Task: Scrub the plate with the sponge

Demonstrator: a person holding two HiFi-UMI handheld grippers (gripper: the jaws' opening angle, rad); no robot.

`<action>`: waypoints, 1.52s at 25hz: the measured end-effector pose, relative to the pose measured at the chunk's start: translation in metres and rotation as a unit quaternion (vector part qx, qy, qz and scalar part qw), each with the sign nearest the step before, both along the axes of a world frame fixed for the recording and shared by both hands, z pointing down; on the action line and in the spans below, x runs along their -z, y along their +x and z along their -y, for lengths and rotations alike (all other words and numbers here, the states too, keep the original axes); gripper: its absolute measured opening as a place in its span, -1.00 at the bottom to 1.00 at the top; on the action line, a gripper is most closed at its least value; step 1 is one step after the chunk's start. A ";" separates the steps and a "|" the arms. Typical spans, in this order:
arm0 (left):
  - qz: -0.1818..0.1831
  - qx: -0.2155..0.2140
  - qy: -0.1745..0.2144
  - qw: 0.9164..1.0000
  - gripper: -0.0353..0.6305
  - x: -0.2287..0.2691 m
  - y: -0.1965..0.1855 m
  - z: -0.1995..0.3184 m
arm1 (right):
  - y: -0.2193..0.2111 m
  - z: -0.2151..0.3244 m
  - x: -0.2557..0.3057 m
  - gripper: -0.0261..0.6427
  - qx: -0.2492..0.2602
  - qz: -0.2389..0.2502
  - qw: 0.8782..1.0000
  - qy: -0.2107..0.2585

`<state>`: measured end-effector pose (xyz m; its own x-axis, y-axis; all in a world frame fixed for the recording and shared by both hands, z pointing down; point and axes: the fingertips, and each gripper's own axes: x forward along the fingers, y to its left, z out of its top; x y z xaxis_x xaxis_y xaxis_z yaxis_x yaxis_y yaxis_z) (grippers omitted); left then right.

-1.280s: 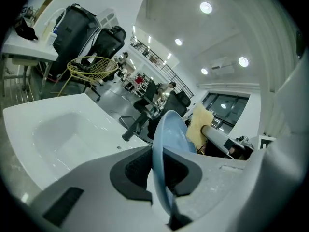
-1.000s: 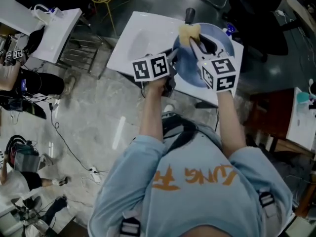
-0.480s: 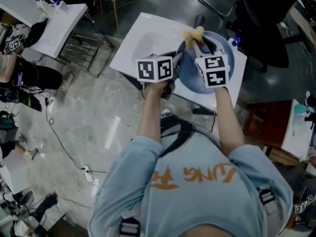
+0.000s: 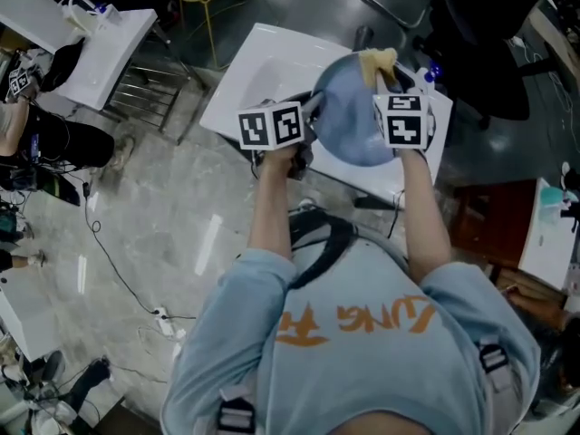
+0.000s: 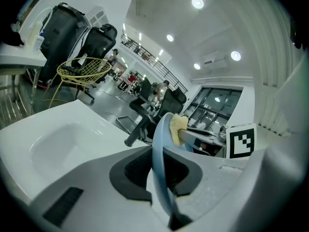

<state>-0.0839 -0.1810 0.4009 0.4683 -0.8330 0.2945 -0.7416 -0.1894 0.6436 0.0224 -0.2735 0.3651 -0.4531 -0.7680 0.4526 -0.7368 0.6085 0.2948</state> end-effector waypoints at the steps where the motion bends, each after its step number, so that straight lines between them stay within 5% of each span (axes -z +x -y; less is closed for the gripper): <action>1: -0.003 0.002 -0.001 1.000 -0.81 -0.001 -0.001 0.000 | 0.005 0.001 -0.001 -0.62 -0.007 0.002 1.000 -0.004; 15: -0.057 0.047 0.011 0.997 -0.81 -0.006 -0.007 0.007 | 0.060 0.000 0.014 -0.63 -0.044 0.062 0.997 0.004; 26: -0.056 0.105 0.013 0.993 -0.81 -0.006 -0.044 -0.009 | -0.033 -0.036 0.042 -0.63 0.108 0.096 0.989 0.027; 33: -0.026 0.114 0.020 0.993 -0.81 0.009 -0.056 -0.017 | -0.114 -0.085 0.037 -0.63 0.227 0.039 0.971 0.055; 38: -0.004 0.104 0.021 0.994 -0.81 0.015 -0.061 -0.024 | -0.137 -0.099 0.031 -0.63 0.252 -0.001 0.964 0.085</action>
